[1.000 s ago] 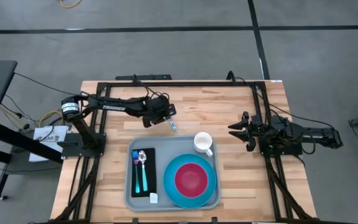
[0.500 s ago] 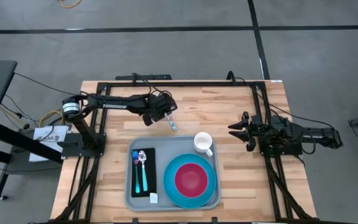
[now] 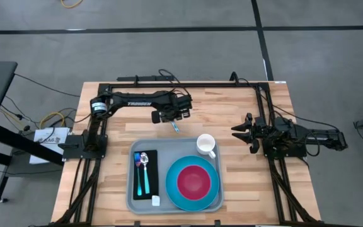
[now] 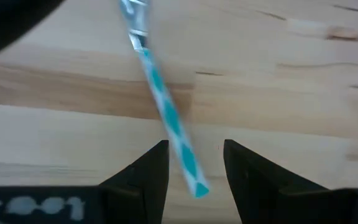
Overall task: Set up tray
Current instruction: Put the blue patterned knife on top of the black napkin on the gray tray to the right of the green spoon
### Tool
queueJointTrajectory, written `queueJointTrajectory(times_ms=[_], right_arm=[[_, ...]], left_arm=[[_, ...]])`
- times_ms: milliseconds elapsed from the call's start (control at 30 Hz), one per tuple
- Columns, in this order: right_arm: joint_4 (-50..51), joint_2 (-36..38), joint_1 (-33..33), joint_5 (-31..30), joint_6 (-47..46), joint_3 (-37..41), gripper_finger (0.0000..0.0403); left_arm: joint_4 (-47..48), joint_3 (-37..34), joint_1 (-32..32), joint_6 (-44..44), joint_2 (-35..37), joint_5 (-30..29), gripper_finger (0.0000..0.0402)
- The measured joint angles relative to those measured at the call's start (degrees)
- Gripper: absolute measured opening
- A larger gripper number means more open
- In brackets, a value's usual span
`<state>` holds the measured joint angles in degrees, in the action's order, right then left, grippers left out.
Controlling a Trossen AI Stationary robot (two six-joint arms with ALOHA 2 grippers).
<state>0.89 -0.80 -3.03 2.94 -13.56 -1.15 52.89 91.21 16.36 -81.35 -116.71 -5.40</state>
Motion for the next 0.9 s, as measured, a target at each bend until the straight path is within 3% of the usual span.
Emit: queueJointTrajectory(times_ms=[133, 433, 900], right_arm=[[0.00, 0.00, -0.01, -0.01, 0.02, 0.00, 0.0129], [0.00, 0.00, -0.01, 0.00, 0.02, 0.00, 0.0129], [0.00, 0.00, -0.01, -0.04, 0.02, 0.00, 0.0129]], left_arm=[[5.64, 2.98, 0.00, -2.15, -0.57, -1.72, 0.0141], [3.38, 2.44, -0.04, -11.53, -0.68, -1.35, 0.0141], [3.38, 2.45, -1.24, -16.39, -4.51, 1.54, 0.0141]])
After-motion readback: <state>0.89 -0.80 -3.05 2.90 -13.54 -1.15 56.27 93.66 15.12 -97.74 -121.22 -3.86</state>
